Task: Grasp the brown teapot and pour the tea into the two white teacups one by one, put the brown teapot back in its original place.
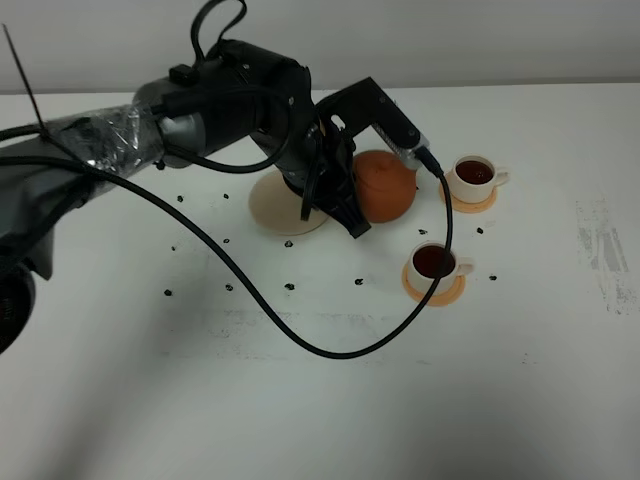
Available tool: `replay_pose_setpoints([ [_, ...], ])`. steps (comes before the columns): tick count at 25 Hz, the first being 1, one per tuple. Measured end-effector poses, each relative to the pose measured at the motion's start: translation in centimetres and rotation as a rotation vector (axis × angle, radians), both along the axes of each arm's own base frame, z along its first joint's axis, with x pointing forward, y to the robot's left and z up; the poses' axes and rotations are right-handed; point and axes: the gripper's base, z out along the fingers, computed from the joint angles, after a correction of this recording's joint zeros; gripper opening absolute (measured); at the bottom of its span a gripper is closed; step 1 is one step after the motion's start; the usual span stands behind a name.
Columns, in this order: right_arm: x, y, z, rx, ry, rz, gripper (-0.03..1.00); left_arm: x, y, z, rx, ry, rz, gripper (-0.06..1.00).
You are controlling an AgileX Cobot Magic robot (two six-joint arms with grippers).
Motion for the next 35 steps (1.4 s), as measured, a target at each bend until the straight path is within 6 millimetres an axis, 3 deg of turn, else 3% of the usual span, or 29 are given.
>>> replay_pose_setpoints([
  [5, 0.0, 0.0, 0.0, 0.000, 0.000, 0.000, 0.44, 0.1, 1.8, 2.4, 0.009, -0.016, 0.023, 0.11],
  [13, 0.0, 0.0, 0.0, 0.000, 0.000, 0.000, 0.44, -0.1, 5.2, 2.5, 0.035, 0.011, 0.096, 0.11],
  [22, 0.0, 0.0, 0.0, 0.000, 0.000, 0.000, 0.44, 0.5, 8.7, 0.4, 0.045, 0.034, 0.183, 0.11],
  [27, 0.0, 0.0, 0.0, 0.000, 0.000, 0.000, 0.44, 1.1, 8.8, -0.3, 0.025, 0.010, 0.200, 0.11],
  [35, 0.0, 0.0, 0.0, 0.000, 0.000, 0.000, 0.44, 1.7, 8.7, -3.9, 0.043, 0.075, 0.215, 0.11],
])
